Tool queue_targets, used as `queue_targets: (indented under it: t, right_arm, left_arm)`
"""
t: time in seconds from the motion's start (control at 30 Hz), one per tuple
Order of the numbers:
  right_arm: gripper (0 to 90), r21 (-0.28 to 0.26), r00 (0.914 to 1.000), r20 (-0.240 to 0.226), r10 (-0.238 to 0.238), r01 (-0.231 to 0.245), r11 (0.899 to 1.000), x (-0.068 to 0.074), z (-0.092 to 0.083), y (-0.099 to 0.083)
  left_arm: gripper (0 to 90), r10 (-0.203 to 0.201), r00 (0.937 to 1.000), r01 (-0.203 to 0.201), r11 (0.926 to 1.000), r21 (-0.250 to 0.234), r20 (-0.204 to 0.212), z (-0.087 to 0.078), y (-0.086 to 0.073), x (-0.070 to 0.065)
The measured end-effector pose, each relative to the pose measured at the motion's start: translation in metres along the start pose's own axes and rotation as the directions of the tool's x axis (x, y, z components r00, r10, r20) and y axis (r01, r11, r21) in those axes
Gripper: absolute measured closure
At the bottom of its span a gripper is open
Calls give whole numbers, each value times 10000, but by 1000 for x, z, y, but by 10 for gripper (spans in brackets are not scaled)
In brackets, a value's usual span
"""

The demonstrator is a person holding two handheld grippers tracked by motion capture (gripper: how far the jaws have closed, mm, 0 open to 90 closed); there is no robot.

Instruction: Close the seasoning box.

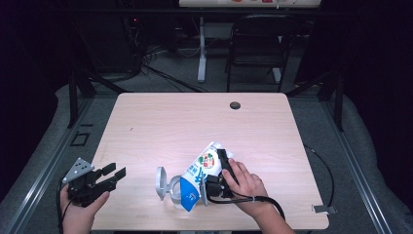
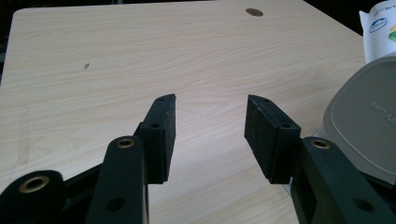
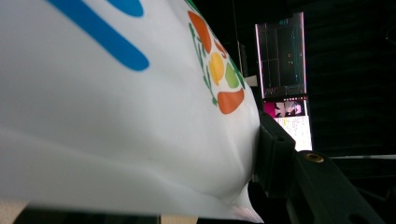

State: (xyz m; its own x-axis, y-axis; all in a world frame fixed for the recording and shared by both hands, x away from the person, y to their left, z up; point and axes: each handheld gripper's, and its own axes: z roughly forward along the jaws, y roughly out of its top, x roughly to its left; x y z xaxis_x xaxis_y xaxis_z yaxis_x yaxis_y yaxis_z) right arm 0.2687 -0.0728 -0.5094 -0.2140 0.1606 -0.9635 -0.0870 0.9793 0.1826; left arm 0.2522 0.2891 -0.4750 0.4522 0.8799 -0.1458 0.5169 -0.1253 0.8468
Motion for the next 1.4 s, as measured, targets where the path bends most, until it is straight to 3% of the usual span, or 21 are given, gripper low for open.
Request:
queue_targets:
  t: [1.4]
  right_arm:
    - [620, -131, 10000, 43, -82, 82, 9999, -2, -2, 2]
  left_arm:
    - [538, 25, 10000, -25, 10000, 3, -19, -1, 1, 0]
